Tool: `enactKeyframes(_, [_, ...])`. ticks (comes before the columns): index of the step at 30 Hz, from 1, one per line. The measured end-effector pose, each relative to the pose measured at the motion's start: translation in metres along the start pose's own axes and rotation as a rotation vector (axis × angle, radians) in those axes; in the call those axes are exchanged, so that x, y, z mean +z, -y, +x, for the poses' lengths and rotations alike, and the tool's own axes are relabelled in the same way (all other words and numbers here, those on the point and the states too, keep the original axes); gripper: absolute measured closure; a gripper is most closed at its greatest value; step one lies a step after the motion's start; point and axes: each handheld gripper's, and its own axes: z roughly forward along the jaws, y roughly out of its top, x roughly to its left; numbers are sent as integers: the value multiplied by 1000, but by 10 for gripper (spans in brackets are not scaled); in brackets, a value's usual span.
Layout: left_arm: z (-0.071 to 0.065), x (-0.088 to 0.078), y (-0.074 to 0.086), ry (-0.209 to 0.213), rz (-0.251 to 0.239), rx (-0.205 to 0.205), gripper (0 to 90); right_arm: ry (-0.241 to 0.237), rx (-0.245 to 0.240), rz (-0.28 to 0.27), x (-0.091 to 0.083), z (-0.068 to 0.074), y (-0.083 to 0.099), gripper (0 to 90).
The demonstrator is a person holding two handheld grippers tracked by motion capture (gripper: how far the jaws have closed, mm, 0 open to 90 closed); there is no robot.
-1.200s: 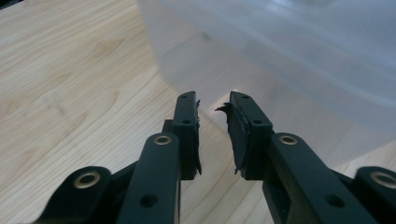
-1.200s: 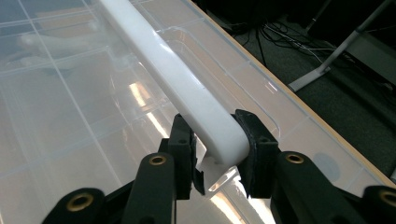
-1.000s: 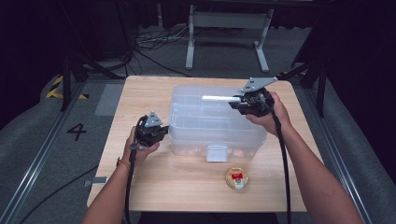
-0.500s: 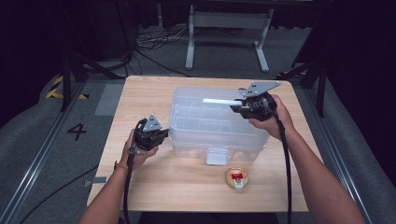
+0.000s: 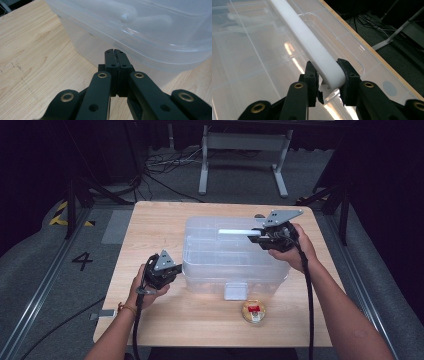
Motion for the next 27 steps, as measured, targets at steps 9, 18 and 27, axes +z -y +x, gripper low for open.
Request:
enactKeyframes(9, [-4,-7,2,-13,18,16,900,0,-4,1,-1,8,-1,716])
enactKeyframes(18, [0,-10,8,-17,2,-9,900,5,-15,-1,2,15,-5,720])
enactKeyframes(27, [2,-11,12,-16,-18,-25,867,15,-16,0,2,15,-4,723])
